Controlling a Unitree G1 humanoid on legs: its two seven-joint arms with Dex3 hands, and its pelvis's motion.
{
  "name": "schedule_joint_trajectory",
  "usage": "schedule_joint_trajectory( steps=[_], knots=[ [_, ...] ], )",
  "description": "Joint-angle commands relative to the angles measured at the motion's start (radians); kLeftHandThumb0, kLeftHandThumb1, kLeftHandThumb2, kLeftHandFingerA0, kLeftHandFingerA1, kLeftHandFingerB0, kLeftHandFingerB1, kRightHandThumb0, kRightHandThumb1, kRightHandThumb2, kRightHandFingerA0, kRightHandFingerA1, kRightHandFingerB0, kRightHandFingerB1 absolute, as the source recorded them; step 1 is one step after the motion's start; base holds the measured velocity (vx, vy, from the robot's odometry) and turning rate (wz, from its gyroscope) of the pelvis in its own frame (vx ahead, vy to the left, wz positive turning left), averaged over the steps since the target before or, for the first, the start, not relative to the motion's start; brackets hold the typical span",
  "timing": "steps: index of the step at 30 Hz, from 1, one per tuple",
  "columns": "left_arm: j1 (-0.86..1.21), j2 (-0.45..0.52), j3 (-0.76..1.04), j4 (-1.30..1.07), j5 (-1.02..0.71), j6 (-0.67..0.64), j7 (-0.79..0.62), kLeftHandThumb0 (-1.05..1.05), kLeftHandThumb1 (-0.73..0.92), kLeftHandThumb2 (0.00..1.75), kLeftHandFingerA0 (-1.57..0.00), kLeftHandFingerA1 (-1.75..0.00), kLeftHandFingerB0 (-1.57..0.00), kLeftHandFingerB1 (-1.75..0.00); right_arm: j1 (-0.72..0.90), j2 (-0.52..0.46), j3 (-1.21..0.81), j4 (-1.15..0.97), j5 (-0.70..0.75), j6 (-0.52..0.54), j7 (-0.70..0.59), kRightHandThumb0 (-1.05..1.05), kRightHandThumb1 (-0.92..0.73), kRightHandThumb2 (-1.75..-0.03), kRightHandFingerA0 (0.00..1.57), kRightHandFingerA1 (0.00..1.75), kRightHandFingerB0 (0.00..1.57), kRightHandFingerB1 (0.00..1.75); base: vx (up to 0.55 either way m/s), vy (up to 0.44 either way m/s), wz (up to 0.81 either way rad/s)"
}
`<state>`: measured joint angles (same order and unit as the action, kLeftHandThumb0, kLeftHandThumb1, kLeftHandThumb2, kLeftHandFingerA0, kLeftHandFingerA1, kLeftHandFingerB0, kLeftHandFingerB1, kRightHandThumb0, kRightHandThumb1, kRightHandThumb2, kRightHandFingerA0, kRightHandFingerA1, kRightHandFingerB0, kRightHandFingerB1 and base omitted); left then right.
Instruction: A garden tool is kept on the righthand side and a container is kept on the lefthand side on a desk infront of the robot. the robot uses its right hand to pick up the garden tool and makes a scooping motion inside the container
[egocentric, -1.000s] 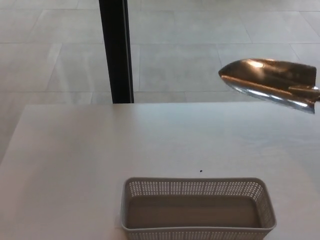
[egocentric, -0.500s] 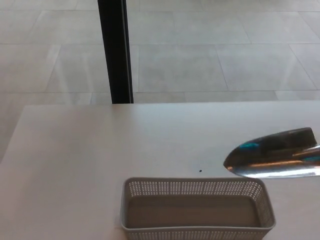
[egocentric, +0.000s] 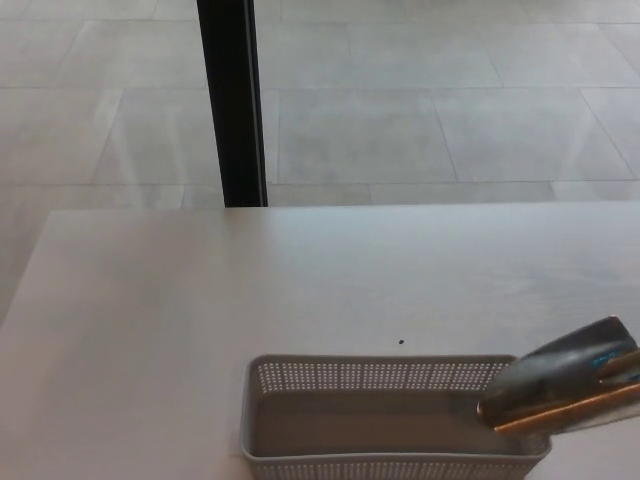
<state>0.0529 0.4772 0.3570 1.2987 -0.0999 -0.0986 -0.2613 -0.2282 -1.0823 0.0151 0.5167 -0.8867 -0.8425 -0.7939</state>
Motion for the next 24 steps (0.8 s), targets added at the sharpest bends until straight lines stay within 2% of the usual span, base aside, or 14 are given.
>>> schedule_joint_trajectory(
  steps=[1,2,4,6,14,19,20,22,23,24],
  knots=[
    [0.006,0.02,-0.009,-0.002,0.006,-0.007,0.011,-0.17,-0.33,0.74,-1.15,-1.14,-1.06,-1.08,-0.043,-0.012,0.035,-0.01,-0.073,-0.002,-0.068,-0.1,-0.35,-0.93,0.99,1.7,0.82,1.49,0.0,0.0,0.0],
    [0.005,0.022,-0.015,-0.001,0.01,-0.005,0.01,-0.17,-0.29,0.77,-1.08,-1.11,-0.98,-1.04,-0.05,-0.012,0.042,-0.012,-0.077,-0.002,-0.067,-0.11,-0.37,-0.88,0.98,1.7,0.81,1.5,0.0,0.0,0.0],
    [0.002,0.022,-0.018,0.002,0.01,-0.003,0.013,-0.18,-0.29,0.77,-1.04,-1.09,-0.94,-1.03,-0.057,-0.013,0.051,-0.013,-0.082,-0.003,-0.072,-0.15,-0.44,-0.84,0.97,1.69,0.82,1.48,0.0,0.0,0.0],
    [0.003,0.019,-0.017,0.01,0.008,-0.012,0.018,-0.18,-0.31,0.75,-1.12,-1.12,-1.01,-1.05,-0.075,-0.015,0.073,-0.032,-0.116,0.004,-0.082,-0.17,-0.46,-0.82,0.95,1.69,0.81,1.46,0.0,0.0,0.0],
    [0.002,0.018,-0.013,0.004,-0.005,-0.003,0.014,-0.17,-0.32,0.76,-1.06,-1.11,-1.0,-1.05,-0.088,-0.019,0.105,-0.09,-0.142,0.013,-0.08,-0.24,-0.44,-0.81,0.96,1.71,0.76,1.49,0.0,0.0,0.0],
    [0.014,0.018,-0.031,0.001,0.011,-0.029,0.001,-0.18,-0.31,0.75,-1.08,-1.11,-1.02,-1.06,-0.084,-0.014,0.098,-0.175,-0.101,0.029,0.04,-0.22,-0.48,-0.78,0.95,1.71,0.77,1.47,0.0,0.0,0.0],
    [0.011,0.018,-0.025,0.004,0.003,-0.016,0.003,-0.18,-0.3,0.75,-1.05,-1.09,-0.98,-1.04,-0.084,-0.011,0.098,-0.204,-0.107,0.046,0.064,-0.2,-0.45,-0.85,0.95,1.71,0.79,1.43,0.0,0.0,0.0],
    [0.012,0.016,-0.027,0.006,0.004,-0.02,0.0,-0.18,-0.31,0.74,-1.07,-1.1,-1.02,-1.06,-0.065,-0.019,0.088,-0.252,-0.117,0.077,0.106,-0.22,-0.46,-0.85,0.93,1.72,0.77,1.4,0.0,0.0,0.0],
    [0.014,0.017,-0.034,0.006,0.011,-0.026,-0.002,-0.19,-0.29,0.75,-1.06,-1.1,-1.01,-1.05,-0.063,-0.012,0.09,-0.266,-0.116,0.085,0.12,-0.2,-0.43,-0.83,0.93,1.71,0.81,1.34,0.0,0.0,0.0],
    [0.011,0.016,-0.03,0.01,0.007,-0.02,0.001,-0.98,-0.2,1.19,-0.91,-1.26,-0.88,-1.18,-0.059,-0.011,0.091,-0.282,-0.119,0.095,0.137,-0.21,-0.43,-0.81,0.95,1.71,0.82,1.28,0.0,0.0,0.0]
  ],
)
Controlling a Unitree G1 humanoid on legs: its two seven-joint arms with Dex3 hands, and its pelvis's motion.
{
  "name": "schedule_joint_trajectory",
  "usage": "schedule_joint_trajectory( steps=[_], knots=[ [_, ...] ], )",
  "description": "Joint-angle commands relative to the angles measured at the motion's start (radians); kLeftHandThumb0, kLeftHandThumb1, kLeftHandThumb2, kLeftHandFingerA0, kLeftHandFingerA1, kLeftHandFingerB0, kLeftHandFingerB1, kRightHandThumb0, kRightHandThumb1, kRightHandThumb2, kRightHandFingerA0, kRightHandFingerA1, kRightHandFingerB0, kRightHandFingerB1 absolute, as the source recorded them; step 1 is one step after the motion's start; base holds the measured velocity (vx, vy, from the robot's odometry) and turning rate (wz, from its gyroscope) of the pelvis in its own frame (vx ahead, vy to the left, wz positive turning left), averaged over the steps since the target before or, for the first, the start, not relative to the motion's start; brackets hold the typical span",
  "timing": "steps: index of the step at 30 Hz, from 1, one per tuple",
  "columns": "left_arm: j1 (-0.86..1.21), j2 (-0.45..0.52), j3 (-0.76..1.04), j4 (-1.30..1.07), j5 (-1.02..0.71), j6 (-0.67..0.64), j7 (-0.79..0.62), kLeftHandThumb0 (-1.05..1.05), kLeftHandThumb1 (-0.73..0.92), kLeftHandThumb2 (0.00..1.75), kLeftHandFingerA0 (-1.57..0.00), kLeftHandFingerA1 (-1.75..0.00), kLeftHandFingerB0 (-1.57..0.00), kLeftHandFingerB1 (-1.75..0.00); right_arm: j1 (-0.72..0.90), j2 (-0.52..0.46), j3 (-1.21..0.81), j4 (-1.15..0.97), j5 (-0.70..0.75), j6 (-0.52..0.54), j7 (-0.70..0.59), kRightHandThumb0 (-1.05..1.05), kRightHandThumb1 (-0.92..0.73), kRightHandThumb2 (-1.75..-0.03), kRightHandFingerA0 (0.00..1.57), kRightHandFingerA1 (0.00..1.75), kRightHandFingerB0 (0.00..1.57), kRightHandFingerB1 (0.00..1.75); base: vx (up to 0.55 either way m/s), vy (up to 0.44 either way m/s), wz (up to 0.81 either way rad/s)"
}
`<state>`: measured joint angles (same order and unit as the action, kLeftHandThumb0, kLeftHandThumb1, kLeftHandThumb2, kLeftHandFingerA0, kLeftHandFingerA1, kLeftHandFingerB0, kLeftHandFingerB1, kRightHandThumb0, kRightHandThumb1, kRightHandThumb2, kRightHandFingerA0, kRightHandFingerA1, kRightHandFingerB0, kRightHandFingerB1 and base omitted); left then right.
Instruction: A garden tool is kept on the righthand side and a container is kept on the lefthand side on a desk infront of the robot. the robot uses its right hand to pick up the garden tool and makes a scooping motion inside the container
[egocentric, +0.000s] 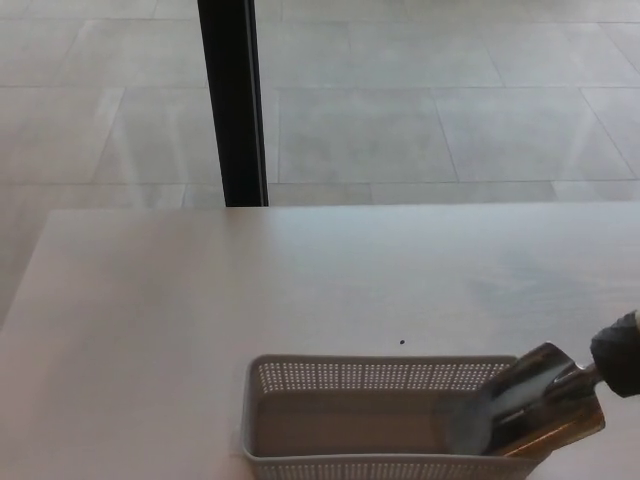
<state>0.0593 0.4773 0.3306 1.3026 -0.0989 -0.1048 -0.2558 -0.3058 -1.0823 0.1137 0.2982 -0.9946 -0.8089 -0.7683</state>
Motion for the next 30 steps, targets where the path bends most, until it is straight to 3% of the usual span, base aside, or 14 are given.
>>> schedule_joint_trajectory(
  steps=[1,2,3,6,7,8,11,12,16,17,22,24,27,30],
  knots=[
    [0.003,0.013,0.003,0.009,-0.001,-0.008,0.011,-0.18,-0.31,0.74,-1.12,-1.12,-1.05,-1.07,0.031,-0.014,-0.004,-0.097,0.003,0.08,0.186,-0.27,-0.5,-0.71,0.96,1.66,0.88,1.0,0.0,0.0,0.0],
    [0.003,0.013,0.004,0.006,-0.003,-0.008,0.007,-0.18,-0.31,0.74,-1.09,-1.11,-1.01,-1.05,0.055,-0.021,-0.011,-0.138,0.032,0.122,0.289,-0.33,-0.42,-0.93,1.18,1.3,0.84,0.93,0.0,0.0,0.0],
    [0.001,0.015,-0.001,0.005,0.001,-0.007,-0.002,-0.18,-0.29,0.75,-1.06,-1.09,-0.99,-1.04,0.057,-0.006,-0.011,-0.137,0.033,0.132,0.281,-0.3,-0.53,-0.63,0.93,1.63,0.9,0.96,0.0,0.0,0.0],
    [0.0,0.015,0.002,-0.003,-0.005,-0.01,-0.008,-0.18,-0.31,0.76,-1.1,-1.12,-1.04,-1.07,0.075,0.006,-0.014,-0.158,0.014,0.186,0.319,-0.34,-0.58,-0.57,0.9,1.65,0.92,0.87,0.0,0.0,0.0],
    [0.002,0.016,-0.001,-0.007,-0.002,-0.012,-0.005,-0.18,-0.31,0.75,-1.14,-1.14,-1.06,-1.08,0.083,0.022,-0.012,-0.174,0.007,0.232,0.361,-0.34,-0.43,-0.92,1.22,1.31,0.9,0.88,0.0,0.0,0.0],
    [0.0,0.016,0.0,-0.007,-0.003,-0.002,0.002,-0.17,-0.31,0.75,-1.12,-1.13,-1.04,-1.07,0.085,0.033,-0.007,-0.179,0.011,0.256,0.394,-0.39,-0.55,-0.63,0.96,1.67,0.96,0.79,0.0,0.0,0.0],
    [0.0,0.013,0.004,-0.006,-0.008,-0.001,-0.008,-0.17,-0.32,0.75,-1.1,-1.12,-1.05,-1.07,0.091,0.057,0.003,-0.19,0.03,0.298,0.459,-0.34,-0.58,-0.57,0.97,1.58,0.99,0.66,0.0,0.0,0.0],
    [-0.001,0.011,0.008,-0.001,-0.012,-0.002,-0.011,-0.17,-0.32,0.74,-1.1,-1.12,-1.06,-1.07,0.097,0.083,0.015,-0.188,0.033,0.328,0.487,-0.34,-0.62,-0.62,0.94,1.69,0.92,0.9,0.0,0.0,0.0],
    [-0.006,0.003,0.003,0.002,-0.007,-0.003,-0.006,-0.17,-0.31,0.75,-1.09,-1.11,-1.04,-1.06,0.109,0.128,0.031,-0.175,0.057,0.356,0.514,-0.26,-0.59,-0.74,0.97,1.69,0.95,0.85,0.0,0.0,0.0],
    [-0.005,0.002,-0.007,-0.002,0.003,-0.006,-0.001,-0.17,-0.29,0.76,-1.04,-1.09,-1.0,-1.04,0.126,0.165,0.047,-0.183,0.059,0.409,0.57,-0.26,-0.59,-0.84,0.92,1.75,0.83,1.13,0.0,0.0,0.0],
    [0.001,0.002,0.001,-0.006,-0.008,-0.004,-0.012,-0.17,-0.32,0.74,-1.03,-1.08,-1.0,-1.04,0.136,0.22,0.087,-0.149,0.043,0.429,0.582,-0.28,-0.56,-0.74,0.9,1.7,0.89,0.96,0.0,0.0,0.0],
    [0.003,0.006,-0.014,-0.011,0.008,-0.01,-0.008,-0.18,-0.29,0.77,-1.05,-1.09,-1.0,-1.04,0.144,0.262,0.113,-0.125,0.025,0.422,0.533,-0.27,-0.59,-0.88,0.84,1.75,0.71,1.49,0.0,0.0,0.0],
    [-0.006,0.003,-0.021,-0.004,0.014,0.001,0.009,-0.18,-0.26,0.79,-1.02,-1.07,-0.95,-1.02,0.153,0.287,0.127,-0.173,0.019,0.459,0.589,-0.3,-0.62,-0.75,0.89,1.72,0.85,0.85,0.0,0.0,0.0],
    [-0.01,-0.002,-0.014,0.01,0.008,-0.006,0.008,-0.17,-0.28,0.76,-1.07,-1.09,-1.02,-1.05,0.148,0.321,0.15,-0.191,0.018,0.471,0.613,-0.29,-0.57,-0.79,0.86,1.73,0.78,1.22,0.0,0.0,0.0]
  ],
)
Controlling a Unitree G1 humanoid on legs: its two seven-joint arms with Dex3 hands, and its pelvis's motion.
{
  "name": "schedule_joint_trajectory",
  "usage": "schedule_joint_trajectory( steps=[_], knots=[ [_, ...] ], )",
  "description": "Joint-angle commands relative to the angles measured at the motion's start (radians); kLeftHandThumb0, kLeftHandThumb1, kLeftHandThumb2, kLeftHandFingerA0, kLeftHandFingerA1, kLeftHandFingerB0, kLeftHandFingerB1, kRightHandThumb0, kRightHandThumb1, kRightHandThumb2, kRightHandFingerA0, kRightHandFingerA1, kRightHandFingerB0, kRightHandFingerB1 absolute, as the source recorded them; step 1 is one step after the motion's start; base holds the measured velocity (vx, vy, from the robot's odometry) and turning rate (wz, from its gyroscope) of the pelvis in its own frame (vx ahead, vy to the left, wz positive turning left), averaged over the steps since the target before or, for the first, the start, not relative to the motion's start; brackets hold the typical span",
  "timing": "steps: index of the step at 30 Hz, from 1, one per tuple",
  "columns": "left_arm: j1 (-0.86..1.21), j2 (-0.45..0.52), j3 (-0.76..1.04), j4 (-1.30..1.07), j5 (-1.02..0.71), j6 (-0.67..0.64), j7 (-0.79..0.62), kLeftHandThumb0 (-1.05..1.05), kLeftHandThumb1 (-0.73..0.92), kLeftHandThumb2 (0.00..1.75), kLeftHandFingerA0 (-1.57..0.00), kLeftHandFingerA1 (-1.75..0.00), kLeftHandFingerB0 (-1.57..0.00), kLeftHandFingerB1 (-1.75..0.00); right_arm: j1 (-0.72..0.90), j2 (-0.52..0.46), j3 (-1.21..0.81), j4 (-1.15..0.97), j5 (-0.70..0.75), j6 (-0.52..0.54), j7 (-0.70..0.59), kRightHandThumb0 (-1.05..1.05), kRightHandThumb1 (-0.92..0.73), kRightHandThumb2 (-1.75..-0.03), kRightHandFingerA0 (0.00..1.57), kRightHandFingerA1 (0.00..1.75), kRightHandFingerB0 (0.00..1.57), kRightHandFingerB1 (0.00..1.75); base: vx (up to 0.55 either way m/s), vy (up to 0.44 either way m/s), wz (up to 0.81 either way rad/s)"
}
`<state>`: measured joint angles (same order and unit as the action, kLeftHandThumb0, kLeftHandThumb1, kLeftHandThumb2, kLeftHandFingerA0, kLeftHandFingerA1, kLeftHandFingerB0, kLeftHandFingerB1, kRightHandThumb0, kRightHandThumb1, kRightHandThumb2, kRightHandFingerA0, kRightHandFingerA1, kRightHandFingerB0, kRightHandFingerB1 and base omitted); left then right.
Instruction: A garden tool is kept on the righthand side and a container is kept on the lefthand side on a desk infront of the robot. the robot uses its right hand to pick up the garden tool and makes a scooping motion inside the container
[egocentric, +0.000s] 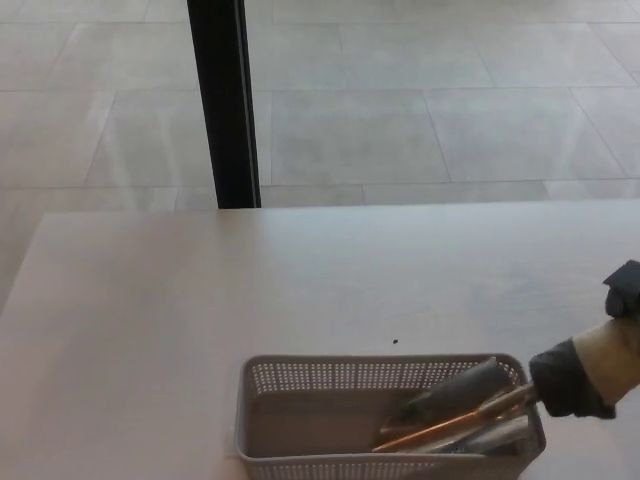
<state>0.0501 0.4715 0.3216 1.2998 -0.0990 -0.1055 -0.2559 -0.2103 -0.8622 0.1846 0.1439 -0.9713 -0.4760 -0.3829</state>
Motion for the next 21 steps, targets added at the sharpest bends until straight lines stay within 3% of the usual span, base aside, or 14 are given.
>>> schedule_joint_trajectory(
  steps=[1,2,3,4,7,8,9,11,12,15,19,20,21],
  knots=[
    [0.001,0.004,0.003,0.009,-0.002,-0.003,0.0,-0.17,-0.32,0.74,-1.04,-1.08,-1.0,-1.04,0.047,0.125,0.093,-0.04,-0.007,0.142,0.226,-0.28,-0.59,-0.81,0.87,1.73,0.83,1.08,0.0,0.0,0.0],
    [0.004,0.006,0.001,0.002,-0.002,-0.005,-0.006,-0.17,-0.32,0.74,-1.04,-1.08,-1.0,-1.04,0.043,0.148,0.103,-0.046,0.001,0.149,0.237,-0.28,-0.59,-0.81,0.87,1.73,0.83,1.08,0.0,0.0,0.0],
    [0.001,0.006,0.001,0.007,0.0,0.0,0.002,-0.96,-0.25,1.23,-0.9,-1.24,-0.92,-1.15,0.038,0.164,0.111,-0.049,-0.006,0.155,0.234,-0.28,-0.59,-0.78,0.89,1.73,0.85,1.0,0.0,0.0,0.0],
    [0.004,0.005,-0.005,0.001,0.005,-0.005,0.0,-0.17,-0.32,0.74,-1.06,-1.09,-1.02,-1.05,0.04,0.181,0.116,-0.058,-0.007,0.168,0.237,-0.29,-0.59,-0.81,0.88,1.75,0.77,1.21,0.0,0.0,0.0],
    [0.002,0.001,-0.016,0.002,0.015,-0.009,0.001,-0.18,-0.28,0.77,-1.03,-1.07,-0.97,-1.02,0.038,0.212,0.128,-0.075,-0.012,0.19,0.245,-0.29,-0.6,-0.84,0.9,1.75,0.77,1.22,0.0,0.0,0.0],
    [0.002,0.001,-0.015,0.004,0.012,-0.013,-0.004,-1.04,-0.13,1.19,-0.86,-1.27,-0.83,-1.17,0.029,0.238,0.145,-0.082,-0.018,0.194,0.245,-0.3,-0.61,-0.85,0.91,1.75,0.83,1.05,0.0,0.0,0.0],
    [0.001,0.002,-0.013,0.005,0.01,-0.012,-0.004,-1.03,-0.2,1.29,-0.81,-1.33,-0.8,-1.21,0.027,0.253,0.154,-0.093,-0.013,0.202,0.26,-0.3,-0.6,-0.85,0.91,1.75,0.82,1.03,0.0,0.0,0.0],
    [-0.001,0.003,-0.012,0.005,0.007,-0.008,-0.001,-1.03,-0.2,1.29,-0.81,-1.33,-0.8,-1.21,0.031,0.26,0.156,-0.109,-0.003,0.216,0.284,-0.3,-0.6,-0.85,0.91,1.75,0.82,1.03,0.0,0.0,0.0],
    [0.005,0.009,-0.02,-0.008,0.013,-0.013,0.0,-0.18,-0.28,0.77,-1.07,-1.09,-0.99,-1.03,0.018,0.264,0.171,-0.11,-0.02,0.203,0.271,-0.31,-0.58,-0.84,0.91,1.75,0.86,0.91,0.0,0.0,0.0],
    [0.003,0.012,-0.023,-0.013,0.011,-0.012,-0.002,-0.18,-0.29,0.76,-1.08,-1.1,-1.01,-1.05,0.01,0.285,0.179,-0.13,-0.014,0.23,0.281,-0.3,-0.55,-0.93,0.94,1.75,0.85,1.01,0.0,0.0,0.0],
    [-0.006,0.014,-0.021,-0.01,0.001,-0.01,-0.013,-0.17,-0.34,0.73,-1.09,-1.11,-1.05,-1.06,-0.003,0.317,0.194,-0.137,-0.017,0.265,0.267,-0.3,-0.64,-0.94,0.93,1.75,0.87,0.94,0.0,0.0,0.0],
    [-0.011,0.012,-0.022,-0.003,0.003,-0.006,-0.009,-0.16,-0.34,0.73,-1.09,-1.11,-1.04,-1.06,-0.003,0.323,0.196,-0.135,-0.015,0.269,0.261,-0.29,-0.61,-0.96,0.94,1.75,0.83,1.08,0.0,0.0,0.0],
    [-0.013,0.011,-0.022,0.0,0.004,-0.005,-0.008,-0.16,-0.34,0.73,-1.09,-1.11,-1.04,-1.06,-0.004,0.326,0.199,-0.135,-0.013,0.274,0.259,-0.29,-0.61,-0.96,0.94,1.75,0.83,1.08,0.0,0.0,0.0]
  ],
)
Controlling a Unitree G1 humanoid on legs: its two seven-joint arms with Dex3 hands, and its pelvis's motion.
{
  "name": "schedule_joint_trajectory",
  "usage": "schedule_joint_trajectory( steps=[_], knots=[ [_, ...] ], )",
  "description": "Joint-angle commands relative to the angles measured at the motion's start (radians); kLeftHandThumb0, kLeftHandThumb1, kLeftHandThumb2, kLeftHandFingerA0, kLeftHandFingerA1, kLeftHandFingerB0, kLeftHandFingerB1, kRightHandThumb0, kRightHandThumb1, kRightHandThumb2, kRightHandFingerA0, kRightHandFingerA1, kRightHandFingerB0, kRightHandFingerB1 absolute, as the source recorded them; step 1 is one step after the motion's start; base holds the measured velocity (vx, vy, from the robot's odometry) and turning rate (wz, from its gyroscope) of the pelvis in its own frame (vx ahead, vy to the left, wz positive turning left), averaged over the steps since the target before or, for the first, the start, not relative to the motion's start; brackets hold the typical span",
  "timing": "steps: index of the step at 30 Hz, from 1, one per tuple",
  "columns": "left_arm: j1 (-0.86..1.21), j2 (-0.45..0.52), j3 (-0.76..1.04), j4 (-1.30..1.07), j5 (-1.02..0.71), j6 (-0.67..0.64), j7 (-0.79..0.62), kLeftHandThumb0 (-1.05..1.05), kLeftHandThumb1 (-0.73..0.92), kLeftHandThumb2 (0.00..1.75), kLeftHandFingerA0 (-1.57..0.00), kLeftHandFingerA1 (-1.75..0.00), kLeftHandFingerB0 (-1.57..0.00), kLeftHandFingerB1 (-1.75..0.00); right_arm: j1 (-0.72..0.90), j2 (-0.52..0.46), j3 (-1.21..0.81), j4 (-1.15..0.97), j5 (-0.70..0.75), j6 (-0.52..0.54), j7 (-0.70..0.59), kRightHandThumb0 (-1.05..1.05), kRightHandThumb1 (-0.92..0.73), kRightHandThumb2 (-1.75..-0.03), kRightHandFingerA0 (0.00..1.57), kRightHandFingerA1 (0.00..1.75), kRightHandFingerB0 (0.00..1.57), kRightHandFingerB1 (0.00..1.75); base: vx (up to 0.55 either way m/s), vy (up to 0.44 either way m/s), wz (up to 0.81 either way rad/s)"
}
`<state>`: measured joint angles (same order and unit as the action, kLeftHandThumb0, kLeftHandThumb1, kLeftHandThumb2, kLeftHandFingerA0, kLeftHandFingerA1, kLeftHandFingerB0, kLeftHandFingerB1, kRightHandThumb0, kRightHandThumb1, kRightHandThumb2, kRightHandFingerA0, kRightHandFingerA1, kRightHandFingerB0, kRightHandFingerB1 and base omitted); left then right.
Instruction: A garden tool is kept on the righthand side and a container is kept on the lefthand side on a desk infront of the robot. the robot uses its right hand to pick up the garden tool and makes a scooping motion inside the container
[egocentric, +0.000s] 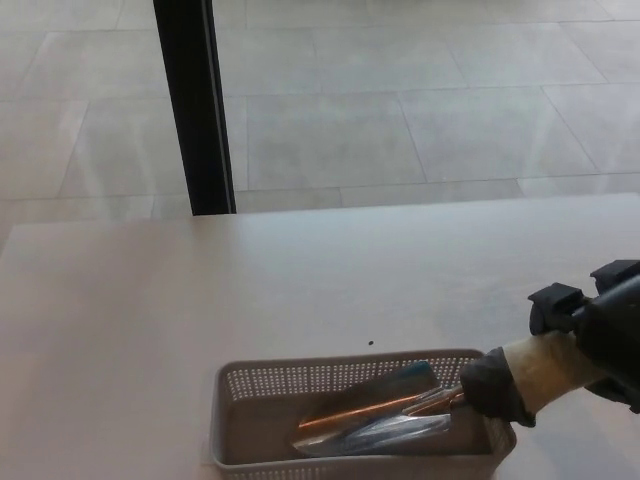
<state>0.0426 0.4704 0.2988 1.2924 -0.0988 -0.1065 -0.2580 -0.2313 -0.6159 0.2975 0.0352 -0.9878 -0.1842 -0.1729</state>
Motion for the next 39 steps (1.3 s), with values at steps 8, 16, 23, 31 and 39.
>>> schedule_joint_trajectory(
  steps=[8,16,23,31,39],
  knots=[
    [0.002,0.011,0.0,0.011,0.003,-0.007,-0.005,-0.16,-0.32,0.74,-1.11,-1.11,-1.03,-1.05,0.038,0.187,0.118,-0.006,0.028,0.031,-0.001,-0.27,-0.57,-1.03,0.96,1.75,0.85,1.14,0.0,0.0,0.0],
    [0.004,0.01,-0.015,0.014,0.016,-0.016,0.008,-0.96,-0.23,1.29,-0.9,-1.24,-0.88,-1.15,0.083,0.319,0.014,-0.019,0.233,0.141,0.075,-0.26,-0.51,-1.12,0.9,1.75,0.71,1.57,0.0,0.0,0.0],
    [0.002,0.01,-0.012,0.021,0.011,-0.01,0.015,-0.49,-0.34,1.2,-1.04,-1.28,-0.97,-1.14,0.11,0.382,-0.144,-0.063,0.422,0.215,0.152,-0.21,-0.49,-1.25,0.91,1.75,0.75,1.62,0.0,0.0,0.0],
    [0.018,0.009,-0.007,0.016,0.002,-0.012,0.006,-0.17,-0.29,0.75,-1.11,-1.1,-1.02,-1.04,0.061,0.393,-0.311,-0.077,0.578,0.249,0.238,-0.17,-0.45,-1.3,0.89,1.75,0.75,1.6,0.0,0.0,0.0],
    [0.026,0.01,-0.009,0.013,0.005,-0.001,0.013,-0.16,-0.3,0.76,-1.05,-1.09,-1.01,-1.04,-0.007,0.382,-0.415,-0.132,0.622,0.321,0.275,-0.14,-0.55,-1.1,0.87,1.75,0.74,1.52,0.0,0.0,0.06]
  ],
)
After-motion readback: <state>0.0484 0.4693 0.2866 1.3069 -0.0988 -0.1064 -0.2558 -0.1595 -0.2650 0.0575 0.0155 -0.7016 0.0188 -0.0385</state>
